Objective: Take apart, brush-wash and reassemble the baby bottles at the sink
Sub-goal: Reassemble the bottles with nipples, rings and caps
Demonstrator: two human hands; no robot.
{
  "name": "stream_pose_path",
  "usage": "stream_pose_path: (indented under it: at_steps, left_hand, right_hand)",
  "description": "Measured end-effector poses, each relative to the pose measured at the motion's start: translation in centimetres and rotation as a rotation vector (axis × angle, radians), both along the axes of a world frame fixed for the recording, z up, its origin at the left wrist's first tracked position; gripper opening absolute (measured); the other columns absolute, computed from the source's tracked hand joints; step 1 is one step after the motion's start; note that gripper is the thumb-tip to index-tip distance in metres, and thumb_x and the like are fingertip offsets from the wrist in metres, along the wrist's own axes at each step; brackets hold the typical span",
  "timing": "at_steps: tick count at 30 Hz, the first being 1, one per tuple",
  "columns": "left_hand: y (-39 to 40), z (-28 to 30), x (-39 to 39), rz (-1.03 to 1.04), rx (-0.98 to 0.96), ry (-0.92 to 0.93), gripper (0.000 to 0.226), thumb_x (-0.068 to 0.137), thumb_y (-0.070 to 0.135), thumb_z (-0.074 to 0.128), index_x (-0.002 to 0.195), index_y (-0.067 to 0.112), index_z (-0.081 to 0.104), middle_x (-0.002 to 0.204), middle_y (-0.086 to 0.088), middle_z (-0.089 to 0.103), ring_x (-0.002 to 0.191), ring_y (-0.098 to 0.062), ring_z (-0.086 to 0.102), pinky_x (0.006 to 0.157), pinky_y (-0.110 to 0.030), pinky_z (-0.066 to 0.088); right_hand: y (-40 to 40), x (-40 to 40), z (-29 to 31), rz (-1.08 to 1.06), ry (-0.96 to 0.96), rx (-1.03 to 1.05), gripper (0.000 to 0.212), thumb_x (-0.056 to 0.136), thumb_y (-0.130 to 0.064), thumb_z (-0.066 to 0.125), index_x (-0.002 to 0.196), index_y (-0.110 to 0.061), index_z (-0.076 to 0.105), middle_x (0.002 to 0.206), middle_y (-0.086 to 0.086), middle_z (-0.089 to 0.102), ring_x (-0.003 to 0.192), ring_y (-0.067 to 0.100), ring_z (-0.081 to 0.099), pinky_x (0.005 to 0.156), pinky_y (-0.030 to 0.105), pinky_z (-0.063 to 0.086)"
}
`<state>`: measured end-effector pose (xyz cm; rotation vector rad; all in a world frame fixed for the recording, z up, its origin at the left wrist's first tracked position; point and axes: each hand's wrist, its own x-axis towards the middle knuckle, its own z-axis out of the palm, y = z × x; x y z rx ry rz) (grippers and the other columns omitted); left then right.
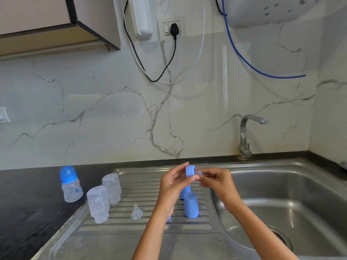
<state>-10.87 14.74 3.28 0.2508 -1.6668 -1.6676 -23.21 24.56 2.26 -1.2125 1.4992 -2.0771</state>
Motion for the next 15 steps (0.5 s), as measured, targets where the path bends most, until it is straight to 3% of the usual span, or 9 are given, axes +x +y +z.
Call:
stream_pose_path:
  at_steps: [9, 15]
  left_hand:
    - [-0.32, 0.00, 0.01, 0.048, -0.021, -0.010, 0.032, 0.083, 0.012, 0.070, 0.115, 0.015, 0.066, 0.105, 0.000, 0.073, 0.100, -0.015, 0.068, 0.092, -0.032, 0.052]
    - [-0.70, -0.22, 0.13, 0.066, -0.010, -0.028, 0.033, 0.083, 0.015, 0.070, 0.116, 0.014, 0.067, 0.107, -0.002, 0.073, 0.103, -0.018, 0.067, 0.096, -0.036, 0.051]
  right_hand:
    - [0.12, 0.39, 0.44, 0.004, -0.071, -0.066, 0.016, 0.076, -0.002, 0.075, 0.093, -0.001, 0.076, 0.096, 0.006, 0.076, 0.091, 0.017, 0.072, 0.074, 0.020, 0.055]
    - [0.15, 0.93, 0.58, -0.065, 0.015, -0.049, 0.009, 0.081, -0.007, 0.073, 0.088, -0.010, 0.077, 0.087, 0.001, 0.077, 0.084, 0.012, 0.072, 0.071, 0.017, 0.053]
